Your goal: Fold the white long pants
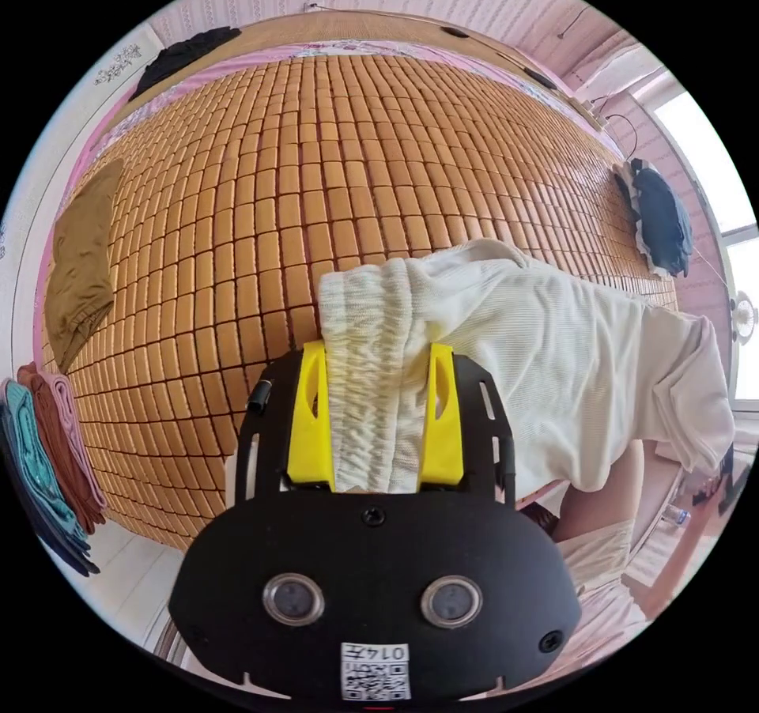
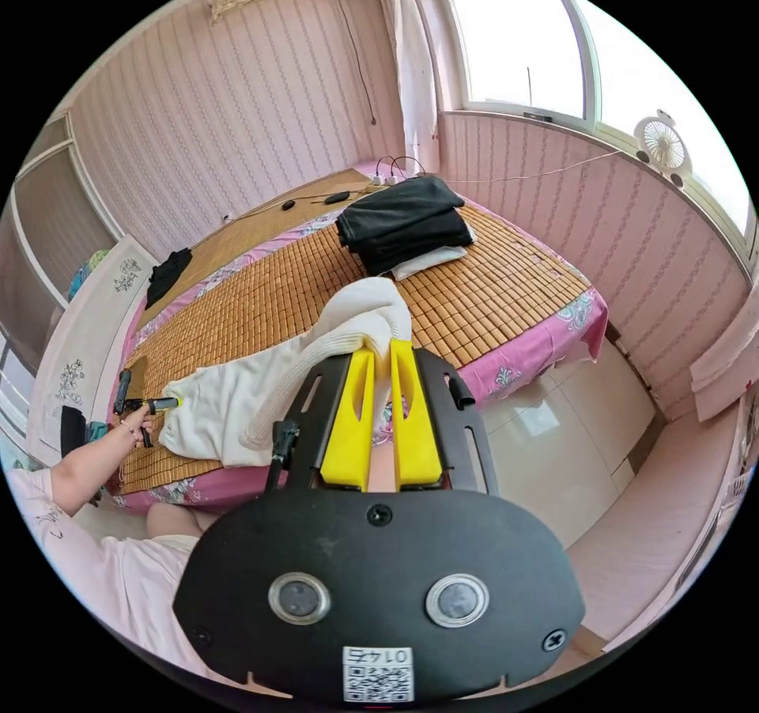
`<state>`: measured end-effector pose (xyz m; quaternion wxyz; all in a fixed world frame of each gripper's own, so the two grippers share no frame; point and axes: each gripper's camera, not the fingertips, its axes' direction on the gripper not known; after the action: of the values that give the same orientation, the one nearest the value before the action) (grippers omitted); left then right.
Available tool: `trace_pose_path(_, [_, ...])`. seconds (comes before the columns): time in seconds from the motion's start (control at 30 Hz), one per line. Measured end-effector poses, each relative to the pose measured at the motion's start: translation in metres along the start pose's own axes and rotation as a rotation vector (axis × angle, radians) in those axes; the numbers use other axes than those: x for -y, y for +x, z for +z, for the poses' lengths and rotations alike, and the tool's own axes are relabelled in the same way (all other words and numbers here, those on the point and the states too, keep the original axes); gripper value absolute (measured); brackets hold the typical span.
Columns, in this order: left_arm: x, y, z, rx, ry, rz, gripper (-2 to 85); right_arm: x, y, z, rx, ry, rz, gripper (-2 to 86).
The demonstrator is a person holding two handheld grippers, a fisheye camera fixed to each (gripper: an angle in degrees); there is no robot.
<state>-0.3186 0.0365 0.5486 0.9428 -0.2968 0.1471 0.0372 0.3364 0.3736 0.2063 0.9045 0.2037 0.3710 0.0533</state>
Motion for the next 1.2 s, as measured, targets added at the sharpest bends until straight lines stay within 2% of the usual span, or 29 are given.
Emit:
trace_pose_path(0.07, [-0.001,-0.013,-0.022,-0.083,0.047,0.007,8.0,0.006,-0.007,0.018,0.076,0.005,-0.029,3.0])
trace_pose_path(0.2, [-0.009,-0.023,-0.068,-0.187,0.164,0.022,3.8,0.035,-0.027,0.032,0.235,0.092,-0.071,2.7])
trace_pose_path(0.3, [-0.035,-0.032,-0.132,-0.227,0.347,0.099,3.2,0.047,-0.017,0.026,0.421,0.211,-0.059,2.4])
trace_pose_path(0.37, [-0.084,-0.061,-0.184,-0.227,0.54,0.118,2.9,0.036,0.005,0.029,0.529,0.28,-0.086,2.2])
trace_pose_path(0.43, [-0.136,-0.094,-0.211,-0.204,0.669,0.072,3.0,0.016,0.018,0.04,0.518,0.283,-0.115,2.3])
trace_pose_path(0.53, [-0.235,-0.15,-0.218,-0.135,0.77,-0.042,4.4,-0.028,0.037,0.094,0.404,0.126,-0.146,2.1])
trace_pose_path(0.6, [-0.285,-0.182,-0.194,-0.109,0.737,-0.187,7.3,-0.055,0.062,0.139,0.314,-0.037,-0.02,1.3])
trace_pose_path(0.67, [-0.337,-0.22,-0.144,-0.087,0.587,-0.393,11.5,-0.086,0.094,0.174,0.307,-0.173,0.136,1.1])
trace_pose_path(0.77, [-0.387,-0.246,-0.089,-0.067,0.377,-0.609,12.3,-0.092,0.094,0.174,0.361,-0.141,0.123,2.3])
trace_pose_path(0.8, [-0.396,-0.248,-0.084,-0.079,0.363,-0.629,12.1,-0.088,0.089,0.173,0.352,-0.145,0.095,3.0])
trace_pose_path(0.87, [-0.418,-0.245,-0.079,-0.114,0.399,-0.608,11.6,-0.064,0.062,0.173,0.288,-0.197,-0.039,7.1])
trace_pose_path(1.07, [-0.411,-0.232,-0.105,-0.006,0.439,-0.471,13.5,-0.029,-0.025,0.189,0.206,-0.235,-0.365,13.2])
trace_pose_path(1.2, [-0.405,-0.22,-0.118,0.063,0.431,-0.381,15.3,-0.025,-0.054,0.216,0.166,-0.297,-0.431,19.9])
